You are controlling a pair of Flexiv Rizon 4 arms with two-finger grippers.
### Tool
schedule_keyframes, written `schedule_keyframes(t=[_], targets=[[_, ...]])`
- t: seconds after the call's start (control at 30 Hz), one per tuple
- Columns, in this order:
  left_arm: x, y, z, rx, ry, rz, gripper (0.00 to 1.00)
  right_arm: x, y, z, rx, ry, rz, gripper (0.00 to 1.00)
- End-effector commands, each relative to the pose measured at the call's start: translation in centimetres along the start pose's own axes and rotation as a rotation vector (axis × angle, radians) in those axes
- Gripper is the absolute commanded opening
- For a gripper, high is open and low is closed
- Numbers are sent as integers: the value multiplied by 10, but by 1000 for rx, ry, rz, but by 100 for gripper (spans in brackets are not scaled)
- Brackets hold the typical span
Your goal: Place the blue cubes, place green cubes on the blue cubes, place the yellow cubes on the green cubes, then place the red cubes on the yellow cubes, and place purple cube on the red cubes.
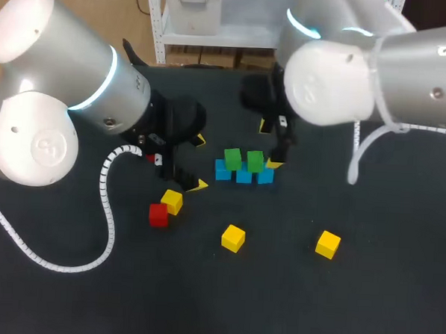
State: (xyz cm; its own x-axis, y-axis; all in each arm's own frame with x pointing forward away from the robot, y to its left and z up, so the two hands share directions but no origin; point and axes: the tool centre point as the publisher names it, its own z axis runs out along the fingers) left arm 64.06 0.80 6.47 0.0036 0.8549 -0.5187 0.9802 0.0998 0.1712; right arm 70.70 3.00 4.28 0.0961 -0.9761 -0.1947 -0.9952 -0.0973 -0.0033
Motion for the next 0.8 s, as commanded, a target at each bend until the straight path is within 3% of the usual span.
schedule_keyframes(t=[0.03,0.8], targets=[[2,0,0,1,-6,3,100,-9,-13,6,-56,9,-5,100],[2,0,0,1,-6,3,100,-11,-12,27,-94,38,-15,100]])
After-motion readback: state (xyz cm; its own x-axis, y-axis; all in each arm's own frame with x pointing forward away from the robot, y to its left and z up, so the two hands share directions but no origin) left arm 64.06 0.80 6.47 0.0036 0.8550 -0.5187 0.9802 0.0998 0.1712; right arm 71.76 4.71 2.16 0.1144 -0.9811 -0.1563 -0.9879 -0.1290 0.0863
